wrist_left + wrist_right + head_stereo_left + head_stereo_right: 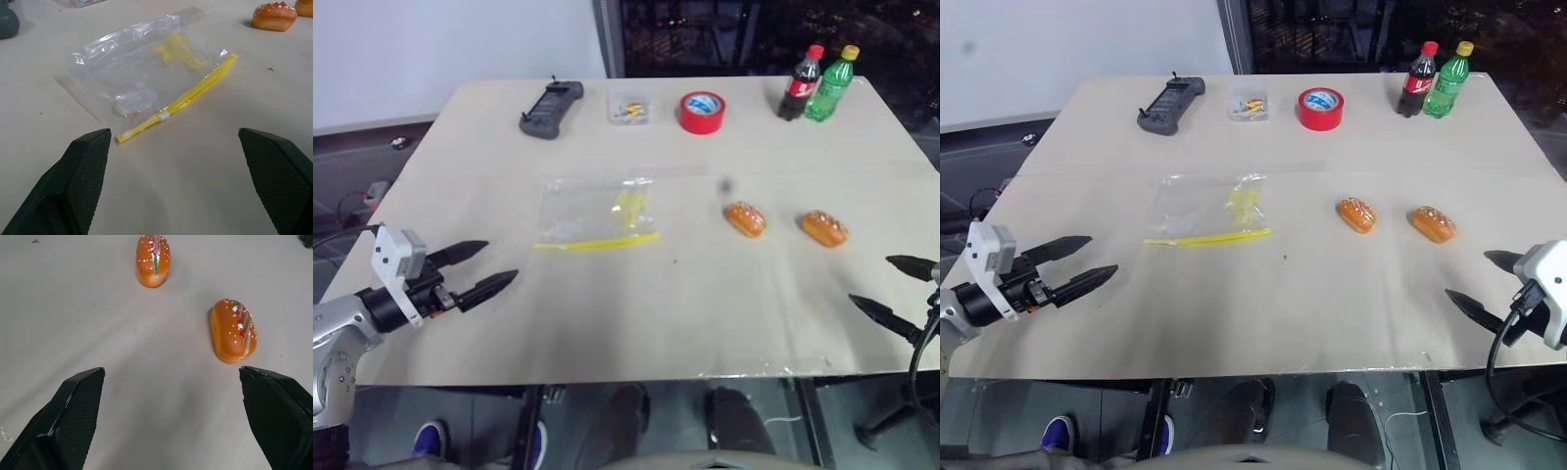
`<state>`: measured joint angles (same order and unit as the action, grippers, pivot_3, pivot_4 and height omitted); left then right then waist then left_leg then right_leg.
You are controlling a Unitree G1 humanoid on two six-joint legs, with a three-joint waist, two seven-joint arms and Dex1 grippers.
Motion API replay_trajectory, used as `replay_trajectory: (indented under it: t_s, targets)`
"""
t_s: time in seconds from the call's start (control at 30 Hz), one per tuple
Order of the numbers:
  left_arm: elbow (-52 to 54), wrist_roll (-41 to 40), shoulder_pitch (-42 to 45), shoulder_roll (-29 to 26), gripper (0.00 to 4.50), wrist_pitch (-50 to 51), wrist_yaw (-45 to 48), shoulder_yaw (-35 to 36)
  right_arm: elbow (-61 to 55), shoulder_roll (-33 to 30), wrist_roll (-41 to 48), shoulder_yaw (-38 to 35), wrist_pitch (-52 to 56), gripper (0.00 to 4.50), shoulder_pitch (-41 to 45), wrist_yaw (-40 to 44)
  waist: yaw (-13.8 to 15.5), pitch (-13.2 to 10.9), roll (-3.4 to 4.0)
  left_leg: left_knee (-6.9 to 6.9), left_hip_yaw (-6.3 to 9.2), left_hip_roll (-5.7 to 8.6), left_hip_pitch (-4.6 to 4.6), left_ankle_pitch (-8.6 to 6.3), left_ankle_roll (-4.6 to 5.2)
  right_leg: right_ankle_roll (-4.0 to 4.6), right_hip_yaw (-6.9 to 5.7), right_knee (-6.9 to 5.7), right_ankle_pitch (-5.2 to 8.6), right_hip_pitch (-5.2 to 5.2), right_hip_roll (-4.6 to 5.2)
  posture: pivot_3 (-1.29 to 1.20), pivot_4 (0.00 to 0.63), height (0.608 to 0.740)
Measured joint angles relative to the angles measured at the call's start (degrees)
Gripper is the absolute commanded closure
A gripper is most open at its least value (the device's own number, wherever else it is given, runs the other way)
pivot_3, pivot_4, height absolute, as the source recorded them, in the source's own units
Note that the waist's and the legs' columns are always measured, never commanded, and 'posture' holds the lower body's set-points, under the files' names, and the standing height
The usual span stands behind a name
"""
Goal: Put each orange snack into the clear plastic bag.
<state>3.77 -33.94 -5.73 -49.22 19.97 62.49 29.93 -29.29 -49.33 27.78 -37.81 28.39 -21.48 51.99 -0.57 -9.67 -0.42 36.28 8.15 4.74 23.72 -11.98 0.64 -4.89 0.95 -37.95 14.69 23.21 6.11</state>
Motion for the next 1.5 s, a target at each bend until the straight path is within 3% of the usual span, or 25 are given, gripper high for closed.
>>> replay_trajectory:
  t_s: [0.7, 0.73, 0.8, 0.97, 1.13, 1.33, 1.5]
  targets:
    - [1.78, 0.11, 3.24, 1.96, 0.07, 2.18, -5.22, -1.56, -2.19, 2.50, 0.59, 7.66, 0.09, 0.00, 6.24, -3.07, 0.01, 0.00, -0.01, 0.00, 0.00, 0.00, 0.00, 0.00, 0.00, -0.01, 0.00, 0.00, -0.02, 0.00, -0.01, 0.00, 0.150, 0.740]
    - [2.46, -0.61, 9.31, 2.60, 0.07, 15.05, -16.70, -3.24, -5.04, 2.27, 0.15, 14.53, 2.89, 0.00, 10.70, -5.63, -0.02, -0.01, -0.03, 0.04, 0.08, 0.00, -0.02, 0.01, 0.01, -0.06, -0.05, -0.08, -0.03, 0.01, -0.09, 0.00, 0.150, 0.740]
    - [1.50, -2.43, 12.42, 1.95, 0.07, 22.37, -19.16, -3.97, -7.06, 2.14, 1.15, 18.07, 4.31, 0.00, 12.97, -5.62, -0.11, -0.01, -0.05, 0.04, 0.07, 0.00, -0.03, 0.01, 0.01, -0.08, -0.06, -0.10, -0.03, 0.01, -0.12, 0.00, 0.150, 0.740]
    - [-15.45, -1.35, 29.11, -0.44, 0.07, 32.90, -20.40, -10.40, -9.23, 2.96, 2.59, 28.13, 6.48, 0.00, 23.69, -6.26, -0.20, -0.01, -0.13, 0.08, 0.11, 0.06, -0.01, 0.02, -0.01, -0.12, -0.13, -0.11, -0.08, 0.01, -0.18, 0.00, 0.150, 0.740]
    - [-35.48, 3.86, 42.91, -0.72, 0.07, 32.97, -13.19, -19.56, -10.31, 5.11, 3.11, 34.14, 7.49, 0.00, 28.08, -7.16, -0.14, 0.00, -0.30, 0.08, 0.13, 0.21, 0.09, 0.03, -0.02, -0.12, -0.16, -0.09, -0.10, 0.02, -0.14, 0.00, 0.150, 0.740]
    - [-60.72, 14.62, 58.25, 0.51, 0.07, 22.66, 5.10, -30.57, -13.18, 6.93, 5.11, 35.39, 7.65, 0.00, 29.29, -8.12, -0.35, -0.07, -0.52, 0.07, 0.11, 0.21, 0.10, 0.08, -0.10, -0.14, -0.10, -0.06, -0.10, 0.04, -0.14, 0.00, 0.150, 0.740]
    - [-70.86, 20.50, 63.02, 2.85, 0.07, 14.43, 11.68, -32.70, -14.53, 7.69, 5.41, 35.57, 7.62, 0.00, 29.64, -9.83, -0.43, -0.05, -0.52, 0.07, 0.11, 0.21, 0.05, 0.02, 0.00, -0.15, -0.09, -0.10, -0.10, 0.03, -0.12, 0.00, 0.150, 0.740]
